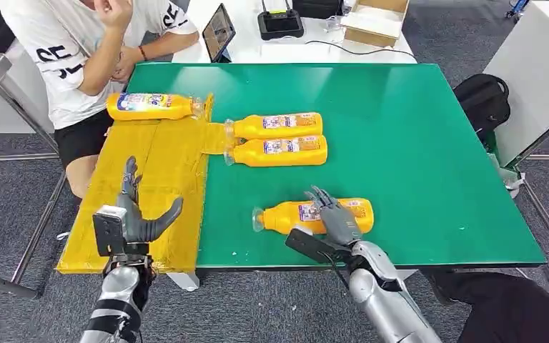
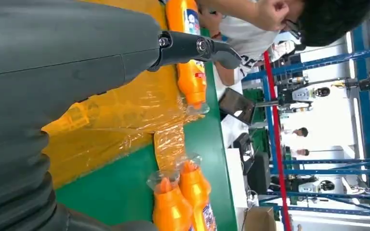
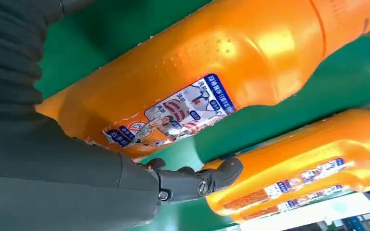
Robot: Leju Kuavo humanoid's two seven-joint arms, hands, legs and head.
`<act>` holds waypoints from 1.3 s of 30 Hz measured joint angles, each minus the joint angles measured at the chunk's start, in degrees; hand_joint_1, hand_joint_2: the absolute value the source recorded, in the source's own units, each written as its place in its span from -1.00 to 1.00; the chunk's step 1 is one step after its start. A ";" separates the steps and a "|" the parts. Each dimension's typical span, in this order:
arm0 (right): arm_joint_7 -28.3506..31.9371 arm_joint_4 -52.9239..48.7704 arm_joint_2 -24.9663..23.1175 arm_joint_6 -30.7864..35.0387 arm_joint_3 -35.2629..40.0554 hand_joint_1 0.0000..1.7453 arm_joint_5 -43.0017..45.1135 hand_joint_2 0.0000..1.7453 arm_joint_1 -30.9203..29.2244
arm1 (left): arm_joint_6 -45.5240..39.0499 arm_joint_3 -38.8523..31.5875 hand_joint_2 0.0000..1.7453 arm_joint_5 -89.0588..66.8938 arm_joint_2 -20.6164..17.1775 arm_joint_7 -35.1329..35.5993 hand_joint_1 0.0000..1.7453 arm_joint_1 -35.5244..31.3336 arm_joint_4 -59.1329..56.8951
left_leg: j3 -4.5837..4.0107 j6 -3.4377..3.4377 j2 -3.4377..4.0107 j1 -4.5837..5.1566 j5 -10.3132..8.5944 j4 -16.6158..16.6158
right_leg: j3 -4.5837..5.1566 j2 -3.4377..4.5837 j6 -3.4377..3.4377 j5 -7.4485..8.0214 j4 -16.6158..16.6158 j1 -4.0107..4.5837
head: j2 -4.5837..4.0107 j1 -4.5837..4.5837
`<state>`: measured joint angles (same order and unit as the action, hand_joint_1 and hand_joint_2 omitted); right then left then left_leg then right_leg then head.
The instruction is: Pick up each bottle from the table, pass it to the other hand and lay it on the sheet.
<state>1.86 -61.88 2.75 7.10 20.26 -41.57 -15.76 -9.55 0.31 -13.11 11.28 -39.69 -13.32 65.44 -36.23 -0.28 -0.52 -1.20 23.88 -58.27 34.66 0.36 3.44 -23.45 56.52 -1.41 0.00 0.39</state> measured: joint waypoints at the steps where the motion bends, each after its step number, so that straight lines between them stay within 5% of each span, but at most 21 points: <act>1: -0.15 0.00 0.15 0.07 0.02 -1.00 -0.46 1.00 -0.04 | -0.02 -0.02 1.00 0.00 0.00 -0.02 -1.00 0.00 0.00 | 0.00 0.00 -0.01 0.00 0.00 0.00 | 0.00 -0.01 0.00 0.00 0.00 0.00 | 0.00 0.02; 29: -1.33 -1.64 2.80 -2.65 0.66 -1.00 -1.77 1.00 -0.64 | 1.18 -0.39 1.00 0.02 0.00 -0.02 -1.00 -0.04 -1.77 | 0.00 0.00 0.01 0.00 0.00 0.00 | 0.01 0.00 0.00 0.00 0.01 0.01 | 0.00 0.02; 39: -2.67 5.25 4.83 -7.43 1.64 -1.00 0.44 1.00 -7.72 | 2.51 -0.31 1.00 0.87 0.00 0.46 -1.00 -1.28 -4.04 | 0.03 0.02 0.01 0.00 -0.03 -0.01 | -0.03 0.00 0.03 0.03 0.00 0.00 | 0.00 0.00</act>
<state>-0.81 -56.63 7.58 -0.33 21.90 -41.13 -23.48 -7.04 0.00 -12.24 11.28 -39.23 -14.60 61.40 -36.20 -0.25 -0.52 -1.20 23.85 -58.28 34.62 0.36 3.47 -23.42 56.53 -1.41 0.00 0.39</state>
